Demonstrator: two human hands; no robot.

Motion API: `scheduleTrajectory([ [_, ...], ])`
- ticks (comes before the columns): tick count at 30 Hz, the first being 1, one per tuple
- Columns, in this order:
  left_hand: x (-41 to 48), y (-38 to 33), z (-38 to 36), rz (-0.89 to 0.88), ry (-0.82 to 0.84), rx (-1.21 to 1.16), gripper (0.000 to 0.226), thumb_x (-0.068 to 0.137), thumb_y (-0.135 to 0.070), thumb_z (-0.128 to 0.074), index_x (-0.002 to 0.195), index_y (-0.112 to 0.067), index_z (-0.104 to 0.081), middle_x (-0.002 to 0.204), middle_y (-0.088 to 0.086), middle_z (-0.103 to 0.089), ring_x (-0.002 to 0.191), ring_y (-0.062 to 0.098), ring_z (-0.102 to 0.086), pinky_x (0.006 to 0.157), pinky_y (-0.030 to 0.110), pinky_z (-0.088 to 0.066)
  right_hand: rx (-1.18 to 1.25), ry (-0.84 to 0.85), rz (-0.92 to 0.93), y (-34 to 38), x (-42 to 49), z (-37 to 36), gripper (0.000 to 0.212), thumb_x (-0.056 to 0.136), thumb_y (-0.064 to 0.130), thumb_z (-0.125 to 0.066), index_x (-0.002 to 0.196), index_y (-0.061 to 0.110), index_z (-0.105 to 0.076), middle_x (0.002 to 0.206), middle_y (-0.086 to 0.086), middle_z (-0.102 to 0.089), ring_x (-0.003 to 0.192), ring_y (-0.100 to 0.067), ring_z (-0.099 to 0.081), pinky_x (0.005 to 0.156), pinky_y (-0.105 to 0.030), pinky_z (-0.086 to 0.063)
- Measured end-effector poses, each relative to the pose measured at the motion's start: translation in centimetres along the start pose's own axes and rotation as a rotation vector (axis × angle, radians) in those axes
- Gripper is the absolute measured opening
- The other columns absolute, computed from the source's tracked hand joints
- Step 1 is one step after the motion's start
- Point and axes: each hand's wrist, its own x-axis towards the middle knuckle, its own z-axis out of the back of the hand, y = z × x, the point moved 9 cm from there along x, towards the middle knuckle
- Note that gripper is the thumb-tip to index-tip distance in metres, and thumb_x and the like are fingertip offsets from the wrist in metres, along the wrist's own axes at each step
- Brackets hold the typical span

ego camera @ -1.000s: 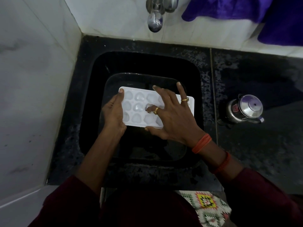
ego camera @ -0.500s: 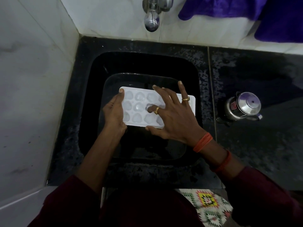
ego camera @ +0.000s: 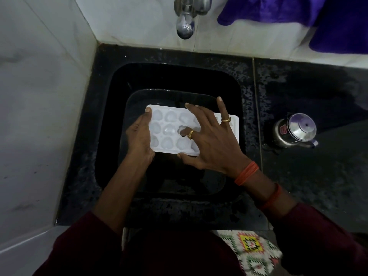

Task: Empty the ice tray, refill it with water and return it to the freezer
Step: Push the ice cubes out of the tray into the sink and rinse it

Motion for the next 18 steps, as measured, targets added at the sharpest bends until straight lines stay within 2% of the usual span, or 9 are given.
scheduleTrajectory([
  [8, -0.15, -0.17, -0.05, -0.002, 0.002, -0.010, 0.026, 0.096, -0.039, -0.069, 0.100, -0.014, -0.073, 0.108, 0.013, -0.077, 0.094, 0.033, -0.076, 0.072, 0.046, -0.065, -0.023, 0.026, -0.007, -0.22, -0.05, 0.05, 0.063, 0.082, 0.076, -0.051, 0.121, 0.030, -0.067, 0.158, -0.014, -0.037, 0.142, -0.033, -0.040, 0.121, -0.065, 0.001],
  [13, -0.32, -0.03, -0.05, -0.005, 0.003, -0.007, 0.028, 0.095, -0.039, -0.069, 0.104, -0.012, -0.073, 0.109, 0.013, -0.077, 0.097, 0.034, -0.075, 0.080, 0.051, -0.063, -0.039, 0.050, -0.006, -0.14, -0.21, -0.17, 0.063, 0.082, 0.077, -0.050, 0.122, 0.032, -0.066, 0.159, -0.015, -0.035, 0.143, -0.033, -0.039, 0.121, -0.065, 0.002],
  [18, -0.23, 0.01, 0.06, -0.017, 0.004, 0.000, 0.030, 0.095, -0.039, -0.069, 0.105, -0.012, -0.074, 0.107, 0.013, -0.077, 0.095, 0.034, -0.076, 0.078, 0.050, -0.064, -0.068, 0.048, -0.025, -0.40, -0.38, 0.06, 0.066, 0.082, 0.080, -0.047, 0.120, 0.031, -0.068, 0.158, -0.014, -0.038, 0.142, -0.032, -0.040, 0.121, -0.062, 0.007],
])
